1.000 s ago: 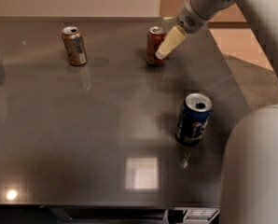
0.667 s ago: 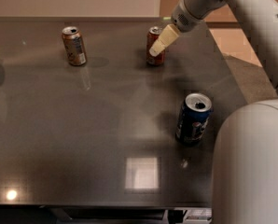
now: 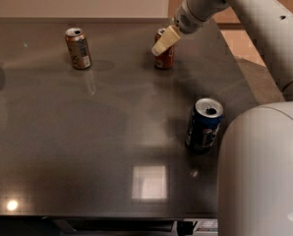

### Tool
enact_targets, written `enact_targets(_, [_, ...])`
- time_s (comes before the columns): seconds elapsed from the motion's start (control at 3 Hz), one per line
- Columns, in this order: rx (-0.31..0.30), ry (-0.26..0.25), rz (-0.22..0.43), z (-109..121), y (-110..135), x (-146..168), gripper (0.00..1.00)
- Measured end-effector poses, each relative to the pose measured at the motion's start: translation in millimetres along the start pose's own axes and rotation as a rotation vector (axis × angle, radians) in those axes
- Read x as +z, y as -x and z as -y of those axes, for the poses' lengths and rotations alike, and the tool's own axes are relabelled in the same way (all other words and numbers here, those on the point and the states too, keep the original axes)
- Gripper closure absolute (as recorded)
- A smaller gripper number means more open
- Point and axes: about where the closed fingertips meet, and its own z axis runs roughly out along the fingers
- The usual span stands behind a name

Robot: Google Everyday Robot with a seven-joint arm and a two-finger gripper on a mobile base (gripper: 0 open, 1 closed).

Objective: Move coke can near orange can

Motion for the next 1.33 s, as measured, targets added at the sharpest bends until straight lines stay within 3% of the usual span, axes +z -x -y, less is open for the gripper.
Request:
enact_targets(0.67, [-0.001,0.020,0.005,-6.0,9.2,4.0,0.64])
enact_targets(1.0, [-0.061,0.074,0.031,-28.5,30.8,-1.6,0.87])
enact_targets(1.33, [-0.151,0.156,0.059,-62.7,55.8,1.6,1.00])
